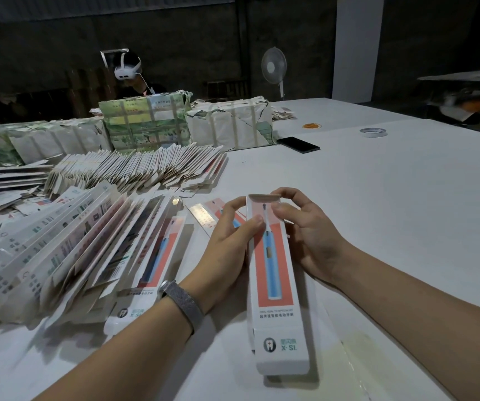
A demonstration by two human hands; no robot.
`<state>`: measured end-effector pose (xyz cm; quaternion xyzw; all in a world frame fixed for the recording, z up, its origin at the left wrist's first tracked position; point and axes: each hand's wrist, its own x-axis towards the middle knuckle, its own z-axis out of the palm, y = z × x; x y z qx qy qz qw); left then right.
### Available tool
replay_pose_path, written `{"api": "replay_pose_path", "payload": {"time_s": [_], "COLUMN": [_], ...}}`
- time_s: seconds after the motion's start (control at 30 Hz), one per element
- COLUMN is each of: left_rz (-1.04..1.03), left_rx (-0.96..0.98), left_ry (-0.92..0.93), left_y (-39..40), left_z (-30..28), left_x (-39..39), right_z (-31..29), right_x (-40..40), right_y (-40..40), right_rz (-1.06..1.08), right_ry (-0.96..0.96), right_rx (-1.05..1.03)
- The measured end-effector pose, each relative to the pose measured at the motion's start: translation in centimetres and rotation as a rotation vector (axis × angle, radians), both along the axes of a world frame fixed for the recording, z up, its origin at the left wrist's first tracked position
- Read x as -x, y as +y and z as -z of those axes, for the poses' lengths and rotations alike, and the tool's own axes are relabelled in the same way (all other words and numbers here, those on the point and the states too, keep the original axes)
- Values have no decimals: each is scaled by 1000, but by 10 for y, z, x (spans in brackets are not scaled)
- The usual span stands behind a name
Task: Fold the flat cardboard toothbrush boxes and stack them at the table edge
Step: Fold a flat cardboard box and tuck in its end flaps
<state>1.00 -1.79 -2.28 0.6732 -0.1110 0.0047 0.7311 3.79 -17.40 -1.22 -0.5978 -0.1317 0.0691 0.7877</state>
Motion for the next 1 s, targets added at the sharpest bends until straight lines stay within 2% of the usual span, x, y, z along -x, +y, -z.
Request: {"api": "replay_pose_path", "payload": {"time_s": [0.27, 0.47, 0.7, 1.0], "left_rz": [-55, -34, -10, -28], "left_rx": [-27, -24, -161, -227], "left_ry": [46, 24, -6, -24], "left_y": [0, -2, -6, -7], "left_z": [1, 0, -2, -3], "left_x": [-3, -1, 4, 4], "right_z": [-1, -3, -4, -6], "right_x": [3, 6, 1, 2], "right_y": [4, 5, 5, 6], "right_rz": [12, 38, 83, 138], "right_ry": [-56, -44, -31, 0], "right_rx": [76, 49, -27, 21]}}
